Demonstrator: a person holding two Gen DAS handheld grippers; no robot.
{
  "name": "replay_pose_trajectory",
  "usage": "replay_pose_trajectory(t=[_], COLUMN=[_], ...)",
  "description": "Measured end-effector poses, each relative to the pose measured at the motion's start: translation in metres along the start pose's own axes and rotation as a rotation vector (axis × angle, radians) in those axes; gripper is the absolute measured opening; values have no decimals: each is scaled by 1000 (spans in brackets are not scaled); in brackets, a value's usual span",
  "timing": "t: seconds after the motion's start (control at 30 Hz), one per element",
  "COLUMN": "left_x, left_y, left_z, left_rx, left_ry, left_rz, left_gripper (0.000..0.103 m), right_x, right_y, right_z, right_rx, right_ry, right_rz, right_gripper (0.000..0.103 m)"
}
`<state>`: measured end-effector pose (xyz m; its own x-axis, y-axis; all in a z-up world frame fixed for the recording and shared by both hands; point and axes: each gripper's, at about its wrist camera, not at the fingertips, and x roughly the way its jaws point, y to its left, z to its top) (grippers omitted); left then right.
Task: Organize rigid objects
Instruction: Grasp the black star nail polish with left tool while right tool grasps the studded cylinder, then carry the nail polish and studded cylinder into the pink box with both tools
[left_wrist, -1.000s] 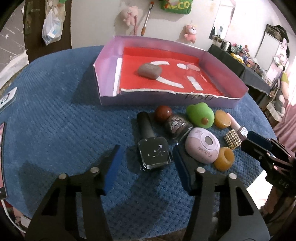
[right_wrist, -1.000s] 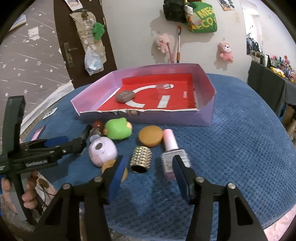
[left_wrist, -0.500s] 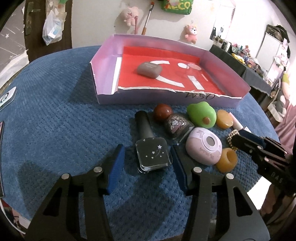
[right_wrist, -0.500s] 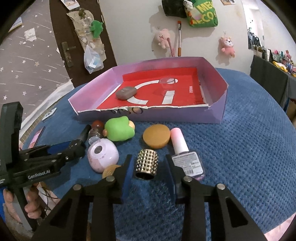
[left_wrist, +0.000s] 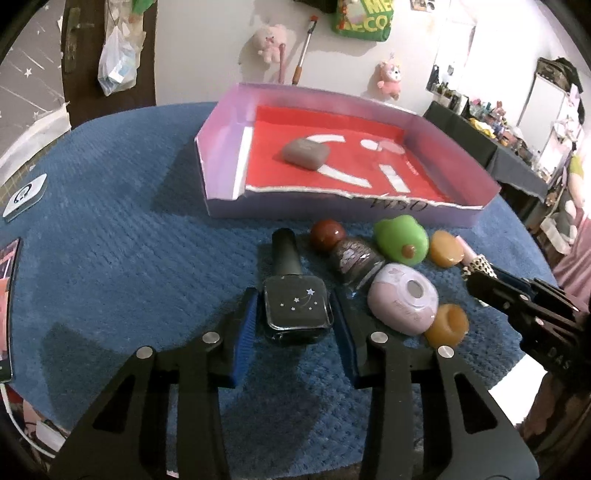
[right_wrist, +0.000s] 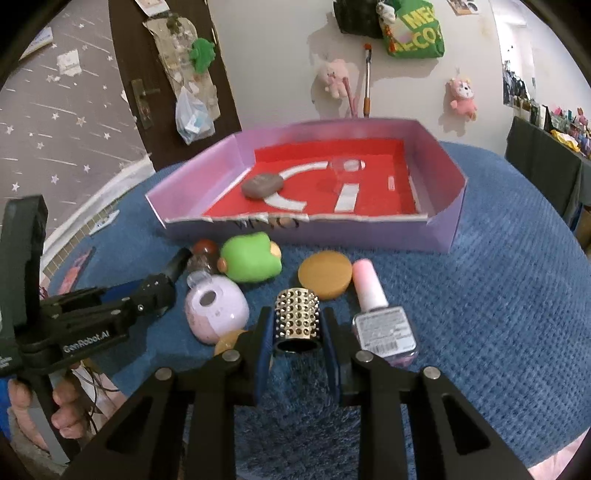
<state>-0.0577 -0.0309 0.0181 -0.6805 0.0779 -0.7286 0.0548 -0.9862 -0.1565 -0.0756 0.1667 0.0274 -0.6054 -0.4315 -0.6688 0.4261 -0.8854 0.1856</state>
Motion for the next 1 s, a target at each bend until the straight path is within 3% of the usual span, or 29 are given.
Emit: replay_pose_trajectory(t=[0.37, 1.0], left_x=[-12, -41], left_y=[-3, -11], left_z=[6, 22], left_rx=[22, 52], left_ry=[-40, -131], left_rz=[3, -53], left_gripper=[35, 34], right_x=[-6, -14], right_y=[4, 16], right_z=[13, 26], right_rx=[-6, -39], right_ry=[-16, -47], right_rz=[52, 68], right_gripper=[27, 27])
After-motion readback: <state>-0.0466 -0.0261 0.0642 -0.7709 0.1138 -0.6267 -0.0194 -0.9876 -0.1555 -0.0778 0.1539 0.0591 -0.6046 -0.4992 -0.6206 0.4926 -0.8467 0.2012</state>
